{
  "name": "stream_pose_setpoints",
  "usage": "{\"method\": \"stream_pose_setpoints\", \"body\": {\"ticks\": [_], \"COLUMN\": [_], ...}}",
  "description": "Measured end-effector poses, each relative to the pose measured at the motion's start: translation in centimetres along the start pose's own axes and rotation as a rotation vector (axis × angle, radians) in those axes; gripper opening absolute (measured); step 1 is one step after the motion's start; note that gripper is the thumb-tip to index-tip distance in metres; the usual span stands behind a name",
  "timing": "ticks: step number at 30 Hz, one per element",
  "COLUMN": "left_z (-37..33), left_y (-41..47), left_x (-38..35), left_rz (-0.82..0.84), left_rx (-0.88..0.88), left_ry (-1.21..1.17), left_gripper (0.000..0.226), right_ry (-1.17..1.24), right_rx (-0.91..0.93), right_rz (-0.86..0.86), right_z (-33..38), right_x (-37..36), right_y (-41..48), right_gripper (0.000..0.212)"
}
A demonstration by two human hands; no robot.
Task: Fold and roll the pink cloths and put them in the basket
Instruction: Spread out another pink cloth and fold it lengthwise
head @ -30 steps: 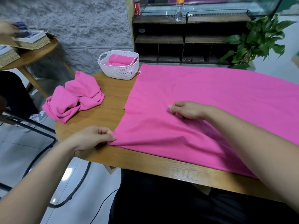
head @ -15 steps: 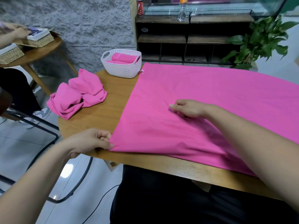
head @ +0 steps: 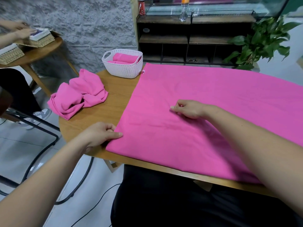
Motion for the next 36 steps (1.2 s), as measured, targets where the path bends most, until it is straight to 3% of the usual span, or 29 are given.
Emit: {"method": "stream_pose_setpoints", "body": {"ticks": [2,6,10,16,22,25,28,33,36], "left_z": [0.4,1.7,2.1,3.1,2.0,-0.9,-4.3,-7.0,-7.6], "left_y": [-0.5,-1.5,-2.0,-1.9,-1.0,-1.7,-3.1,-4.9,-5.8], "left_x": [0.2,0.4,1.0,0.8,1.7,0.8,-2.7,-11.2,-15.0], "left_rz": [0.039,0.135,0.148,0.123,-0.104,-0.293,-0.369,-0.134,-0.041], "left_rx": [0.009,0.027,0.022,0.093,0.087,-0.05,-0.346,-0.669,-0.775], "left_ry": [0.089,0.204,0.161,0.28,0.507,0.632,0.68,0.647,0.631], "left_gripper": [0.04,0.031,0.016,0.025,0.034,0.041,0.037,0.03,0.047], "right_ry": [-0.056,-0.089,-0.103,-0.073,-0.079,-0.076,-0.155,-0.219,-0.237], "right_rx": [0.007,0.01,0.011,0.013,0.033,0.119,0.27,0.365,0.325], "right_rz": [0.008,0.004,-0.003,-0.034,-0.091,-0.143,-0.229,-0.282,-0.288], "right_z": [0.0,0.2,0.4,0.4,1.0,1.7,2.5,4.0,4.7], "right_x": [-0.2,-0.1,0.0,-0.1,0.1,0.1,0.0,-1.4,-2.5], "right_y": [0.1,0.0,-0.3,-0.7,-2.2,-4.8,-9.0,-17.2,-21.1], "right_gripper": [0.048,0.046,0.04,0.037,0.031,0.022,0.02,0.021,0.032]}}
Point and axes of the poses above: each hand's wrist, its own y-axis towards the middle knuckle, its own x-axis out of the back of the hand, z = x × y, the point moved 9 cm from there along y, towards the middle knuckle, and after that the axes turned 12 degrees about x, right-handed, at the moved point
